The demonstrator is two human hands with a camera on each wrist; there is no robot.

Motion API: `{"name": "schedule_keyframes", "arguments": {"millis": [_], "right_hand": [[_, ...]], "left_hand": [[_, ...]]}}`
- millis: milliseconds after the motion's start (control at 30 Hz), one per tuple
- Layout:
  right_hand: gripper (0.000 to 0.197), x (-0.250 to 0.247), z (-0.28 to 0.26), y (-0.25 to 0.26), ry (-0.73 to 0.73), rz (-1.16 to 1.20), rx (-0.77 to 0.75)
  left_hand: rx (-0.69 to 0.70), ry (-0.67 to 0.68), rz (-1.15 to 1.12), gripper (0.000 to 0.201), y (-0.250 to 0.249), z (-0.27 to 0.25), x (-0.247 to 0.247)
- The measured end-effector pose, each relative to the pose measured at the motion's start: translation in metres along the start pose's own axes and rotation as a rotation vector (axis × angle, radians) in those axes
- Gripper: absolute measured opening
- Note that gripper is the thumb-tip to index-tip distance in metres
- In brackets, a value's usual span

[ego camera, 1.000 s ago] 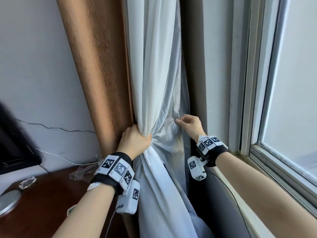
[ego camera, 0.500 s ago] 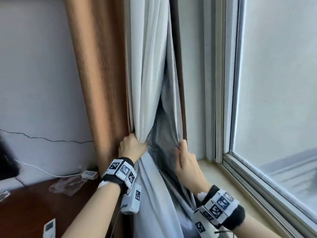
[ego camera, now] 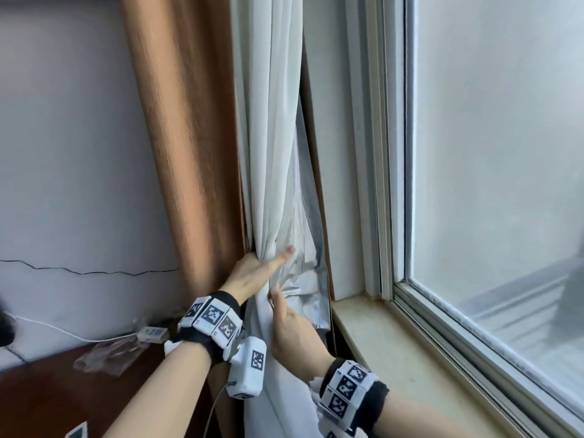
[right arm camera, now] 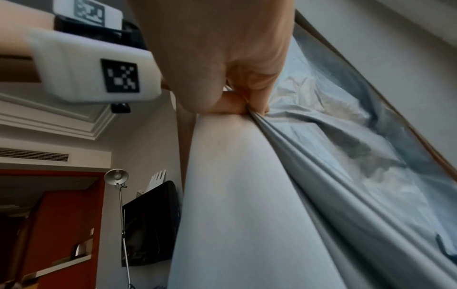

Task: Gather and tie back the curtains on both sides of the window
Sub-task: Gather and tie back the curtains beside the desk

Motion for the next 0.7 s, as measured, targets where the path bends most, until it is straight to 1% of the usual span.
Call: {"name": "schedule_keyframes", "arguments": {"millis": [33,67,100,167,200,233,300,333,367,400,433,467,500,533,567,600,633,667,700], "right_hand": [[0.076,0.001,-0.001,0.0,0.027,0.037,-0.006],[0.078,0.002,-0.003,0.002,0.06,0.068,-0.029],[0.077,0.003,-0.005,0.003,0.101,0.097,-0.049],[0.066,0.003,0.001,-0.007,0.172,0.162,-0.036],[0.057,0.001,0.009,-0.02,0.161,0.227,0.012],[0.047,-0.005,0.02,-0.04,0.093,0.314,0.087],[0.028,-0.023,0.05,-0.087,-0.143,0.455,0.254],[0.024,-0.035,0.062,-0.111,-0.269,0.449,0.329],[0.029,-0.042,0.076,-0.135,-0.361,0.38,0.403],[0.046,-0.044,0.088,-0.156,-0.379,0.319,0.47],[0.071,-0.038,0.102,-0.173,-0.326,0.302,0.517],[0.093,-0.026,0.117,-0.186,-0.267,0.336,0.547],[0.107,-0.015,0.129,-0.198,-0.216,0.382,0.567],[0.111,-0.002,0.14,-0.205,-0.181,0.448,0.575],[0.107,0.007,0.148,-0.21,-0.17,0.525,0.588],[0.095,0.017,0.155,-0.215,-0.164,0.588,0.604],[0.077,0.021,0.16,-0.219,-0.163,0.603,0.614],[0.056,0.025,0.165,-0.223,-0.169,0.573,0.612],[0.041,0.026,0.169,-0.226,-0.185,0.514,0.598]], "left_hand": [[0.038,-0.072,0.082,0.068,0.002,0.003,-0.005],[0.055,-0.133,0.164,0.057,0.004,0.004,-0.01],[0.057,-0.174,0.225,0.051,0.006,0.005,-0.016],[0.046,-0.196,0.282,0.05,0.009,0.008,-0.026],[0.042,-0.196,0.302,0.051,0.012,0.01,-0.03],[0.045,-0.201,0.324,0.051,0.014,0.012,-0.033],[0.065,-0.218,0.382,0.048,0.018,0.016,-0.038],[0.077,-0.225,0.405,0.047,0.021,0.017,-0.039],[0.091,-0.229,0.422,0.045,0.024,0.02,-0.04],[0.108,-0.231,0.43,0.044,0.024,0.021,-0.039],[0.121,-0.232,0.437,0.042,0.025,0.022,-0.038],[0.136,-0.233,0.444,0.041,0.026,0.024,-0.038],[0.146,-0.235,0.448,0.041,0.026,0.025,-0.037],[0.153,-0.234,0.452,0.04,0.026,0.027,-0.036],[0.162,-0.232,0.453,0.04,0.025,0.028,-0.035],[0.167,-0.228,0.448,0.039,0.025,0.029,-0.035],[0.177,-0.223,0.446,0.038,0.023,0.029,-0.033],[0.18,-0.22,0.447,0.037,0.023,0.029,-0.033],[0.18,-0.22,0.449,0.037,0.023,0.029,-0.034]]}}
Point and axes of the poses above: each hand's wrist, its own z-axis towards the middle knuckle, its own x-axis out of the palm, y = z × x, the point moved 8 cm from there along z, towards the middle knuckle, and after that the axes turned 4 degrees about -y, right-handed, at the moved point
